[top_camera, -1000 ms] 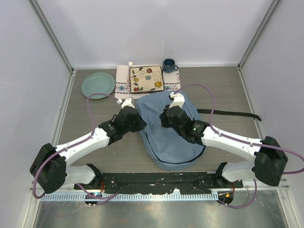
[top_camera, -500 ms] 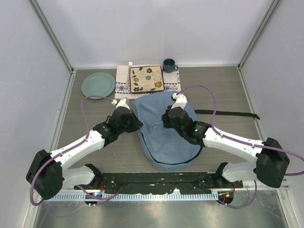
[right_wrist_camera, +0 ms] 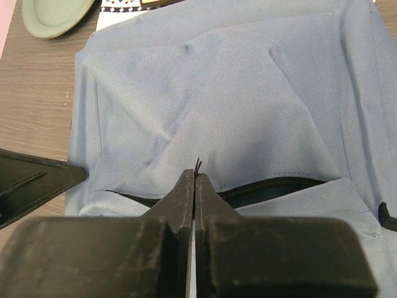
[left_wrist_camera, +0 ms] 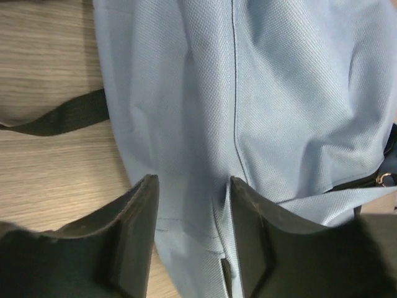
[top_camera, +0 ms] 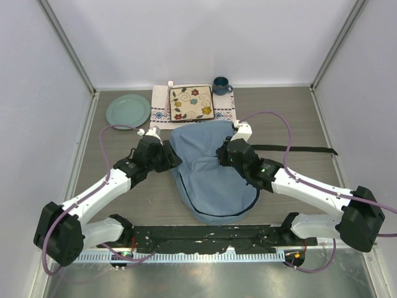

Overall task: Pack the student bag
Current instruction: Zip the student bag at the center of the board.

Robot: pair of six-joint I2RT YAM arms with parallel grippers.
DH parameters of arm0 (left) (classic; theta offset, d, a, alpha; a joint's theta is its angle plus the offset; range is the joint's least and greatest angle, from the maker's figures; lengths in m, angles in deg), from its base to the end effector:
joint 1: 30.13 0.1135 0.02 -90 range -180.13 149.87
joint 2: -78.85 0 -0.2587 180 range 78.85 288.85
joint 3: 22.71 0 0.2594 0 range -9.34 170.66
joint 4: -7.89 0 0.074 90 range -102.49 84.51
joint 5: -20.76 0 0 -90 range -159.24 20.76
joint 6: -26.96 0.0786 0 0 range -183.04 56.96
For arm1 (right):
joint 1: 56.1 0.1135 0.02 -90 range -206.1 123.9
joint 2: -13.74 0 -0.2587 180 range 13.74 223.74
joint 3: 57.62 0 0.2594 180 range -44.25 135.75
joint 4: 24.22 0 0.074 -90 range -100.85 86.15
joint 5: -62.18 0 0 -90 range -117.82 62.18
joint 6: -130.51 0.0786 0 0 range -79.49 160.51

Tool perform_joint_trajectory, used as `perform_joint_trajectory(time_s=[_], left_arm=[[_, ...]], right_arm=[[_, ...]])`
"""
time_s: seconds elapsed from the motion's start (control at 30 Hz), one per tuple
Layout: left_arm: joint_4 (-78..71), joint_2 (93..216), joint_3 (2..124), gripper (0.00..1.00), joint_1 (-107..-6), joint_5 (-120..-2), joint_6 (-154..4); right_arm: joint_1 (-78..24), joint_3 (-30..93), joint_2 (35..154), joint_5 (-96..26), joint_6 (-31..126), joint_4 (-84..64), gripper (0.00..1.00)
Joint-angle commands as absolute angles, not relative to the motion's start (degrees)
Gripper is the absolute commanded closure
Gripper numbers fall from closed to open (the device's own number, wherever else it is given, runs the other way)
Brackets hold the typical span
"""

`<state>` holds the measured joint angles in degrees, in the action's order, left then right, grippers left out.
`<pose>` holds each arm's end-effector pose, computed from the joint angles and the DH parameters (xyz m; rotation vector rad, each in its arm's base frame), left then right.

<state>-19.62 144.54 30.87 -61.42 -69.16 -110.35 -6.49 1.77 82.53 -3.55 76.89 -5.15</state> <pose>0.2432 -0.1479 0.1975 -0.3292 2.3450 -0.7067 0.2257 0.2155 0.2429 0.0244 2.0580 0.5077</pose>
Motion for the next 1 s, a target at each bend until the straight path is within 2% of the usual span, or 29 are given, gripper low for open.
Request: perform_joint_trajectory(time_s=[0.0, 0.07, 0.2, 0.33, 0.57, 0.97], left_arm=[[-22.71, 139.07, 34.52, 0.35, -60.54, -69.42, -107.96], [-23.24, 136.70, 35.83, 0.26, -60.54, -69.50, -107.52], [-22.89, 132.99, 38.64, 0.16, -60.54, -66.63, -107.07], [-23.85, 136.49, 42.86, 0.17, -61.50, -59.41, -105.51], [-25.70, 142.92, 44.10, 0.18, -68.09, -60.53, -93.29], [-26.31, 148.81, 44.36, 0.22, -73.28, -64.84, -89.76]], right_arm=[[-7.14, 1.81, 80.80, -3.03, 77.60, -6.28, 0.99], [-7.14, 1.81, 80.88, -3.56, 77.60, -6.54, 0.99], [-7.06, 1.72, 81.24, -4.00, 77.78, -7.07, 0.99], [-7.14, 1.98, 81.59, -4.44, 77.87, -7.60, 0.99], [-7.14, 2.42, 81.24, -4.79, 77.52, -7.33, 0.99], [-7.14, 3.30, 81.76, -5.14, 77.60, -6.89, 0.99]])
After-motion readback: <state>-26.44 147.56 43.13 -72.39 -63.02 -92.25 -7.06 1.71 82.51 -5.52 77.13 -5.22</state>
